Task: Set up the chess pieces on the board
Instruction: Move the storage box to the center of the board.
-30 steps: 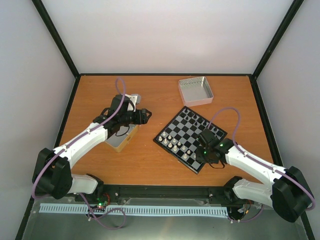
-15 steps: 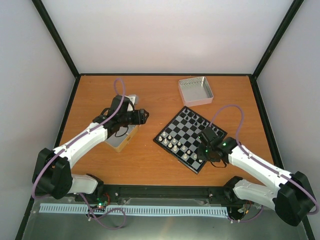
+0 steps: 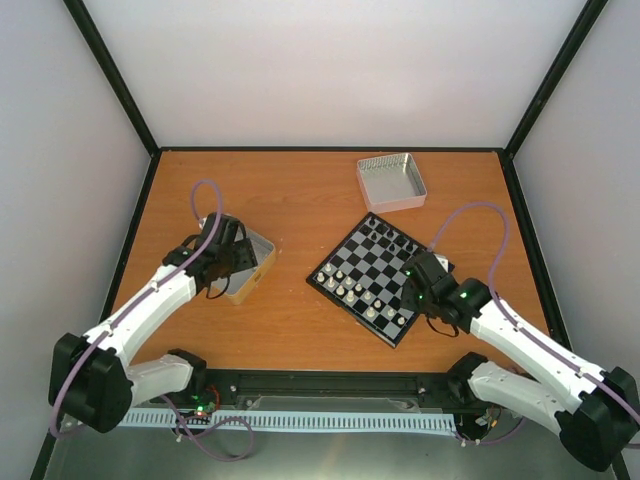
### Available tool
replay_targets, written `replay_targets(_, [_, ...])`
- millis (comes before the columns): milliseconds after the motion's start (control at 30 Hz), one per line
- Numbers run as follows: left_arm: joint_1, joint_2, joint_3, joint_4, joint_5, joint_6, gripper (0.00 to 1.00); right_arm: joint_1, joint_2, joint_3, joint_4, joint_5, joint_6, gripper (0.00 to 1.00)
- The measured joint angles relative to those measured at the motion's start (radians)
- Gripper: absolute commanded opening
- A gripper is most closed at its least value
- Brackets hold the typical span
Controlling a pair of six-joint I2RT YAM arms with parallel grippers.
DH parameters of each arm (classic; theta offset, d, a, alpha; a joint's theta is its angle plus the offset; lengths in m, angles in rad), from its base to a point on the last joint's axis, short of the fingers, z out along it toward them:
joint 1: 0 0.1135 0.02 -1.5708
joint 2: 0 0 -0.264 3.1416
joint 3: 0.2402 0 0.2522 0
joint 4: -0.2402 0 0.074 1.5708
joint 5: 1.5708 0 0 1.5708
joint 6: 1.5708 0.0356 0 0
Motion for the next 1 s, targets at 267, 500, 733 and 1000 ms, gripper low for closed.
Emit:
replay_targets(267, [0.107, -0.001, -0.076, -0.056, 0.018, -0.036, 0.37, 0.000, 0.089, 0.021, 0.050, 0.034, -0.033, 0.28])
replay_targets(500, [0.129, 0.178, -0.049, -0.092, 0.072, -0.018, 0.19, 0.000, 0.193, 0.096, 0.085, 0.154, -0.043, 0.27])
replay_targets(733, [0.129, 0.274, 0.013, -0.216, 0.177, 0.056, 0.21, 0.000, 0.263, 0.193, 0.043, 0.256, -0.016, 0.26])
replay_targets(1000, [0.113, 0.274, 0.033, -0.212, 0.358, 0.105, 0.25, 0.000, 0.343, 0.355, -0.053, 0.354, -0.004, 0.27])
